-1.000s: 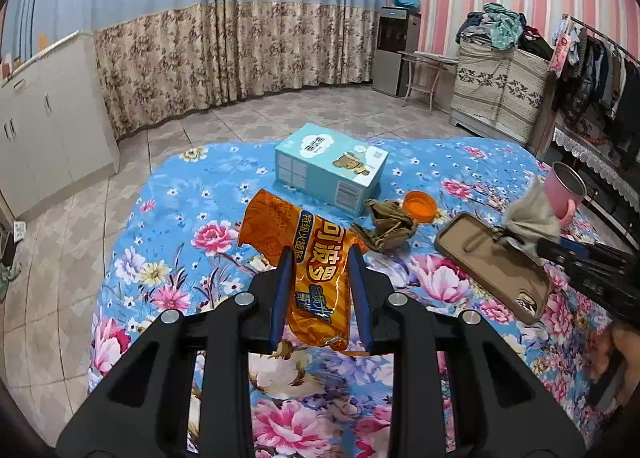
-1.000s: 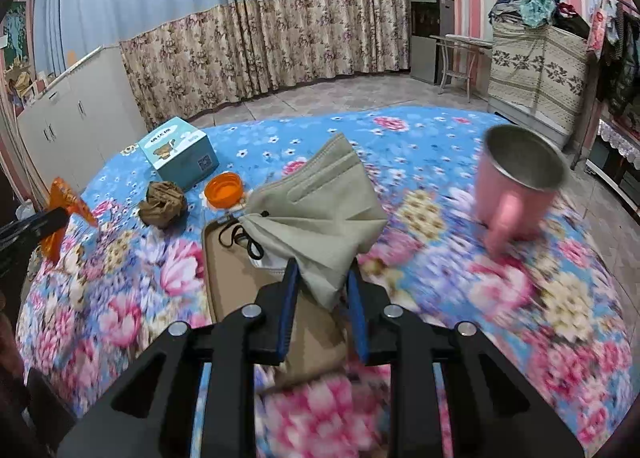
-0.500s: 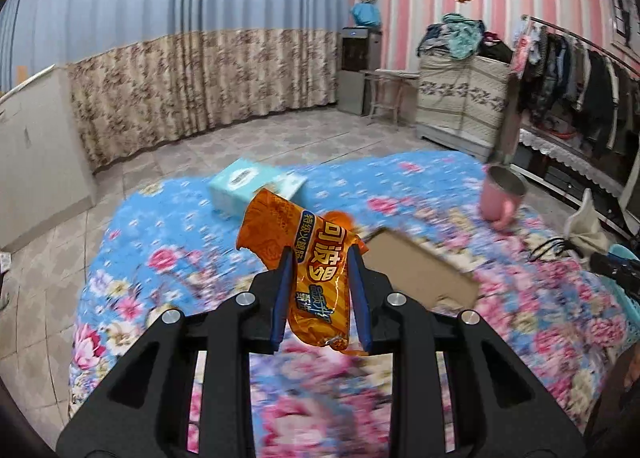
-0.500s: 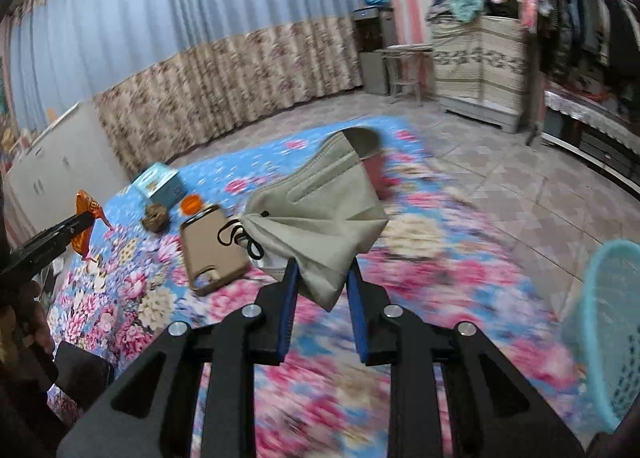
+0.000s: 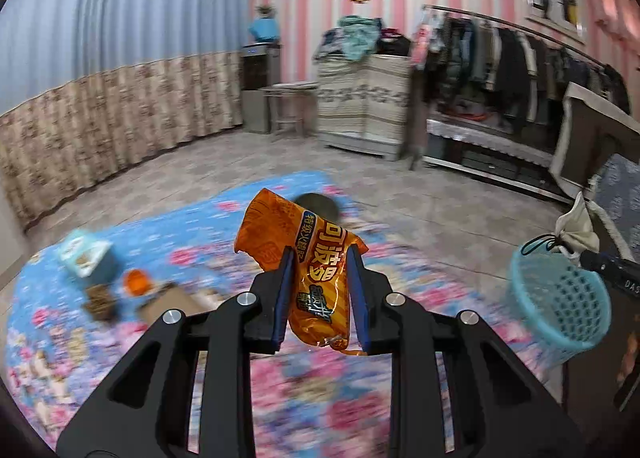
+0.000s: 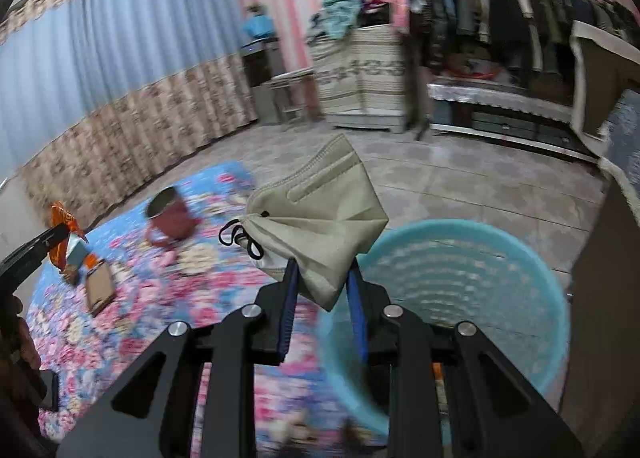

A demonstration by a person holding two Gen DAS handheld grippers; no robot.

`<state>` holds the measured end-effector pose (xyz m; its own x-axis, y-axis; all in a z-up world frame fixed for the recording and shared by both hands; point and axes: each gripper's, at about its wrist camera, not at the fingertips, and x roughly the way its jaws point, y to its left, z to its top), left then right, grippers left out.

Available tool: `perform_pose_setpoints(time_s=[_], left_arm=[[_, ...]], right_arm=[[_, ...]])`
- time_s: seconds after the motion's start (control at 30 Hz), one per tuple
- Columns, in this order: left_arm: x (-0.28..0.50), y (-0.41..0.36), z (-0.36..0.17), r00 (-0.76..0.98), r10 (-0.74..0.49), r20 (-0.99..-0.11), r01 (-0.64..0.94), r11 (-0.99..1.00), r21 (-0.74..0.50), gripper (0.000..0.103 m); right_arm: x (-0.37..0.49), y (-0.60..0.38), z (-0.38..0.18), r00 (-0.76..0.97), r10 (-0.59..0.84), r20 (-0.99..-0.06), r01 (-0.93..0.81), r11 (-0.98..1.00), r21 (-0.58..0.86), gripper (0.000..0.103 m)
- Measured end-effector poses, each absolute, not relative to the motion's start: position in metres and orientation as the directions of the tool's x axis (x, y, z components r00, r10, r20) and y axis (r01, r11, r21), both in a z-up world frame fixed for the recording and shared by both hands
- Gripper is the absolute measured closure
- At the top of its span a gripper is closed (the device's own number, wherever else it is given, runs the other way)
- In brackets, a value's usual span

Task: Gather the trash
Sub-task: 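Carry the snack bag and grey cloth bag over the light blue basket, then open the left gripper to drop the snack bag into the basket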

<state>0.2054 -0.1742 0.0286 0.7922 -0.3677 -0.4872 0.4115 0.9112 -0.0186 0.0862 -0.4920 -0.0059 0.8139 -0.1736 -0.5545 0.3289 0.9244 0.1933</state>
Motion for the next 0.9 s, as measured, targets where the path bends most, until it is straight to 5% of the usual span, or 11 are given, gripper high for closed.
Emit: perform_pose_setpoints(time_s=[0.27, 0.9], left_arm=[[0.186, -0.284, 0.026, 0.697, -0.535, -0.478, 0.583, 0.810, -0.057, 0.078], [0.144, -0.427, -0.008, 0.539, -0.653, -0.532, 0.769, 0.639, -0.006, 0.078]], right_arm=[[0.047, -0.550, -0.003, 0.793, -0.282, -0.540, 0.435, 0.883, 0.178, 0.078], [0.014, -0.613, -0.030, 0.754, -0.348, -0.557, 0.543, 0.807, 0.231, 0.078]])
